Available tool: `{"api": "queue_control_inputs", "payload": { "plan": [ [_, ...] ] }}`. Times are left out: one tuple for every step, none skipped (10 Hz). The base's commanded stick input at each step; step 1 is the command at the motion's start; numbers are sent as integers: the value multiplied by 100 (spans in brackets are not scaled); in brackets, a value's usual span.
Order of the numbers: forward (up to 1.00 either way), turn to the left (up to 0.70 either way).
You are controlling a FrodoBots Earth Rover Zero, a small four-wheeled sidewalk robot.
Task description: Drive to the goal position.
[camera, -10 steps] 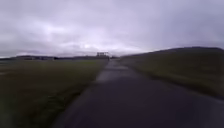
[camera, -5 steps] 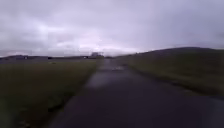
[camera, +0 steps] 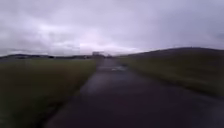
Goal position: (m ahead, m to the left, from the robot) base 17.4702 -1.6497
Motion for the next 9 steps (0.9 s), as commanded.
{"api": "queue_control_inputs", "payload": {
  "plan": [
    [100,0],
    [100,0],
    [100,0],
    [100,0],
    [100,0],
    [100,0],
    [100,0],
    [100,0],
    [100,0]
  ]
}}
